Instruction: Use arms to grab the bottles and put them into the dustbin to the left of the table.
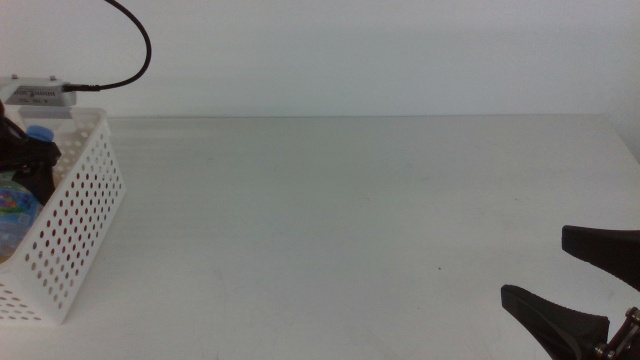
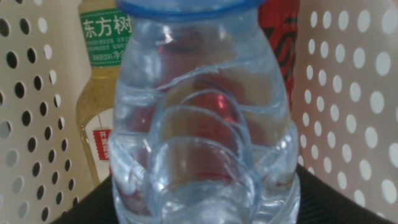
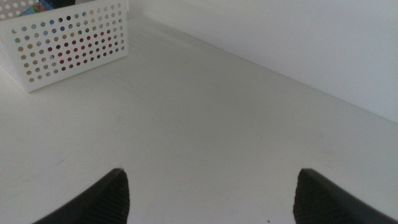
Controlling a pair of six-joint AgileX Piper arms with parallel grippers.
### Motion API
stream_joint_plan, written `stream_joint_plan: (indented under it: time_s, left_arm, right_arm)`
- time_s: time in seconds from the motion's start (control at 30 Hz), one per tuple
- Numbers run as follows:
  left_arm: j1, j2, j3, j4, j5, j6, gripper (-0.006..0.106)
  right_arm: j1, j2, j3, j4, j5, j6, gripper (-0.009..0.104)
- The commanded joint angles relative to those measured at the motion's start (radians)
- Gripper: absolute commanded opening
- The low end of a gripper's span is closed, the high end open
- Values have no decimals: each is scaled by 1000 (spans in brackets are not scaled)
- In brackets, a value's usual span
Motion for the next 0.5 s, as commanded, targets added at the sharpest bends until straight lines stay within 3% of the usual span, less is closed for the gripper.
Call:
stream_joint_plan:
  time_s: [0.0,0.17,0.2,0.47]
  left_arm:
    - [0,-64,-41,0,18,3,37]
    - [-2,-64,-41,10,19,4,86]
    - [-2,-65,-44,13,23,3,91]
    - [-36,-134,-123,8,83,-73,90]
  right_arm:
    - [4,-1,-25,-10,-78,-9,70]
    - [4,-1,-25,-10,-78,-9,70]
    - [4,-1,-25,-10,-78,-9,70]
    - [4,-1,-25,-10,-78,-9,70]
